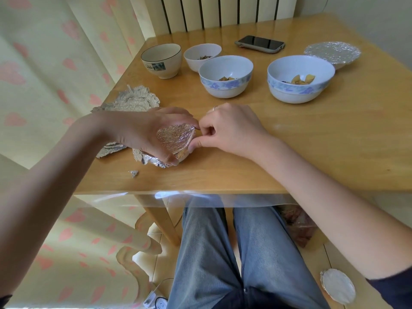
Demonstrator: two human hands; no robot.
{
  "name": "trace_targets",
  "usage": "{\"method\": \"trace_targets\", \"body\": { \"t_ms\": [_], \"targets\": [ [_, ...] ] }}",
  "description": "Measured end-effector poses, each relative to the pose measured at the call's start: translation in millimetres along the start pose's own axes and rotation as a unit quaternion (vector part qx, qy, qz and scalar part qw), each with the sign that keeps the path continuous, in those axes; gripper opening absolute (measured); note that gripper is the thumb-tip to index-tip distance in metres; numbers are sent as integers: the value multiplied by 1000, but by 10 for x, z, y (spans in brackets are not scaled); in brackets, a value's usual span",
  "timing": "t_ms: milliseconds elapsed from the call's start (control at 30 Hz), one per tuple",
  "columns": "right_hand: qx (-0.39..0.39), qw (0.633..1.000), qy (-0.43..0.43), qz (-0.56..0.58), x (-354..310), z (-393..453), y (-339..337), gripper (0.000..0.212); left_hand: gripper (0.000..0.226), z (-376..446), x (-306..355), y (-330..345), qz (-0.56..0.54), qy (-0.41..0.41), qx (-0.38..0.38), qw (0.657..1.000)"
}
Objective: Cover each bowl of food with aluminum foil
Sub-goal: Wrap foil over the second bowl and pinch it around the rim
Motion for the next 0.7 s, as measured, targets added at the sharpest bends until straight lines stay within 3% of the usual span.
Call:
{"method": "trace_targets", "body": {
  "t_ms": [167,300,500,700],
  "targets": [
    [29,997,-33,70,42,-21,38,43,87,-30,-49,32,-9,7,-32,999],
    [69,981,2,183,160,-70,34,33,83,-31,-33,26,-13,9,-35,999],
    [81,991,-63,89,-8,-69,-22,30,94,-14,-78,39,-1,-5,-26,1000],
    [115,985,-101,82,-15,-110,3,15,81,-37,-33,28,-8,-5,-21,1000]
  ]
}}
Point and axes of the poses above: each hand's wrist, its own z-axis towards the middle knuckle, its own y-axis out of the palm, x = y × z, the point moved 7 cm from there along z, towards the middle knuckle, and after that the axes turned 6 degrees about -y, right-handed, at the moved point
